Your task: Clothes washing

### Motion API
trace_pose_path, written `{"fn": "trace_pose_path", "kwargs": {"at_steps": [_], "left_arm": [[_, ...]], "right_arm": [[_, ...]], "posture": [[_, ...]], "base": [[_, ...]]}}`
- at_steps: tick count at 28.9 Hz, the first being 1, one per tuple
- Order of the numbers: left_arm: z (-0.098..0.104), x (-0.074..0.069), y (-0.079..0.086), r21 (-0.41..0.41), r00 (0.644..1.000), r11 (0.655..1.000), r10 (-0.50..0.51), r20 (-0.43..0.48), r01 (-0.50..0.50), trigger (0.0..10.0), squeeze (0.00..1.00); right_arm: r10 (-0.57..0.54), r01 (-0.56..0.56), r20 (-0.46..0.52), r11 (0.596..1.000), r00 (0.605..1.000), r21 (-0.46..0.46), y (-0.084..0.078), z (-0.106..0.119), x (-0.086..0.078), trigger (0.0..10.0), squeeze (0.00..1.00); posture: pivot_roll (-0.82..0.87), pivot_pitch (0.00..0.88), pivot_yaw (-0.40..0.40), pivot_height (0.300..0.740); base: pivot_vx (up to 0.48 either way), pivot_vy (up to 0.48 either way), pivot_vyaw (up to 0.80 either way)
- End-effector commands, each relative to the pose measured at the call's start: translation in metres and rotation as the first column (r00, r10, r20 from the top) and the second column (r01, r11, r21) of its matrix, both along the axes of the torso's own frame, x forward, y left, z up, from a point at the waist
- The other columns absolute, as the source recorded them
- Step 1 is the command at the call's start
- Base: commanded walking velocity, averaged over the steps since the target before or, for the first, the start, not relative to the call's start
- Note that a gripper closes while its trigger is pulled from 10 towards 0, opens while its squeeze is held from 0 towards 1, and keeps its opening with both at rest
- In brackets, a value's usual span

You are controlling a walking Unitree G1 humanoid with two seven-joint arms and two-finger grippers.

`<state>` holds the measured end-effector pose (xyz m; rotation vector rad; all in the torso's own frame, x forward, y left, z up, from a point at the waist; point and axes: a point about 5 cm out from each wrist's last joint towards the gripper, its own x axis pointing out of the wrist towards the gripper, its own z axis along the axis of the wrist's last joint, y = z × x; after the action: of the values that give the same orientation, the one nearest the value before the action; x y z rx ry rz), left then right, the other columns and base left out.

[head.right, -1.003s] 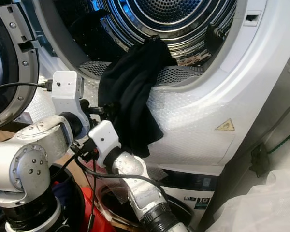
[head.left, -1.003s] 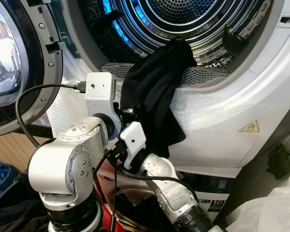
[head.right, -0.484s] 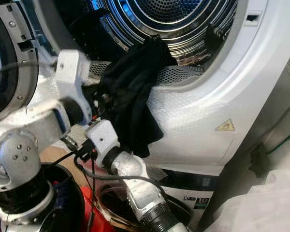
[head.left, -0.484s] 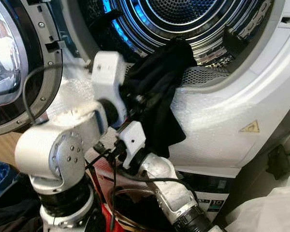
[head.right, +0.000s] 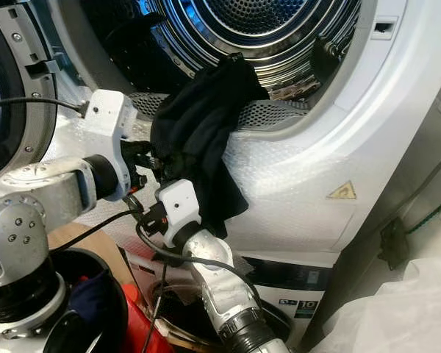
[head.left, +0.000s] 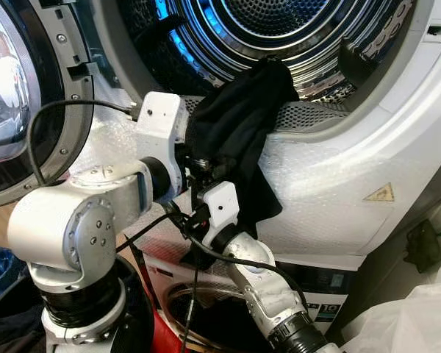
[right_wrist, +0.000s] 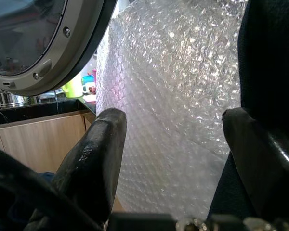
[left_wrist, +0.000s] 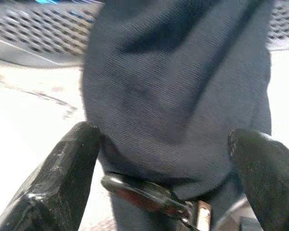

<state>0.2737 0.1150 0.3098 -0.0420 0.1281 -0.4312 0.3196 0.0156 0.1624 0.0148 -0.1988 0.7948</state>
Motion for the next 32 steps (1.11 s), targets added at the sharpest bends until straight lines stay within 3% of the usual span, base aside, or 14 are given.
{"fn": "trace_pose_path", "kwargs": {"at_steps": [1,11,17,20,25,29,32], "left_arm": [[0.005,0.0,0.001,0.005,1.0,1.0,0.01,0.012,-0.01,10.0,0.0],[0.008,-0.003,-0.005,-0.046,0.991,0.99,-0.132,0.02,0.133,10.0,0.0],[0.007,0.003,0.01,0.032,1.0,0.999,-0.02,0.0,0.02,10.0,0.0],[0.0,0.007,0.011,0.03,1.0,0.999,-0.009,-0.022,0.009,10.0,0.0],[-0.016,0.014,0.008,0.024,0.998,0.998,-0.055,-0.036,0.056,10.0,0.0],[-0.007,0.009,-0.002,0.015,0.983,0.983,-0.184,0.01,0.184,10.0,0.0],[-0.008,0.011,0.0,0.042,0.984,0.983,-0.177,0.013,0.176,10.0,0.0]], "right_arm": [[0.045,-0.045,0.001,0.996,0.999,0.073,0.025,0.014,-0.005,10.0,0.0],[0.023,-0.021,-0.033,0.998,0.999,0.058,0.025,-0.001,-0.007,10.0,0.0],[0.018,-0.016,-0.03,0.998,0.999,0.062,0.025,-0.003,-0.007,10.0,0.0],[0.022,-0.021,-0.03,0.998,0.999,0.06,0.027,-0.003,-0.009,10.0,0.0],[0.023,-0.021,-0.024,0.998,0.999,0.054,0.028,-0.002,-0.008,10.0,0.0],[0.006,-0.004,-0.023,0.999,1.0,0.054,0.022,-0.004,-0.006,10.0,0.0],[0.005,-0.004,-0.027,0.998,1.0,0.057,0.021,-0.005,-0.007,10.0,0.0]], "posture": [[0.12,0.0,0.07,0.74],[0.11,0.0,0.068,0.74],[0.11,0.0,0.07,0.74],[0.11,0.0,0.07,0.74],[0.1,0.0,0.062,0.74],[0.08,0.0,0.057,0.74],[0.08,0.0,0.059,0.74]], "base": [[0.0,0.0,0.0],[0.0,0.0,0.0],[0.0,0.0,0.0],[0.0,0.0,0.0],[0.0,0.0,0.0],[0.0,0.0,0.0],[0.0,0.0,0.0]]}}
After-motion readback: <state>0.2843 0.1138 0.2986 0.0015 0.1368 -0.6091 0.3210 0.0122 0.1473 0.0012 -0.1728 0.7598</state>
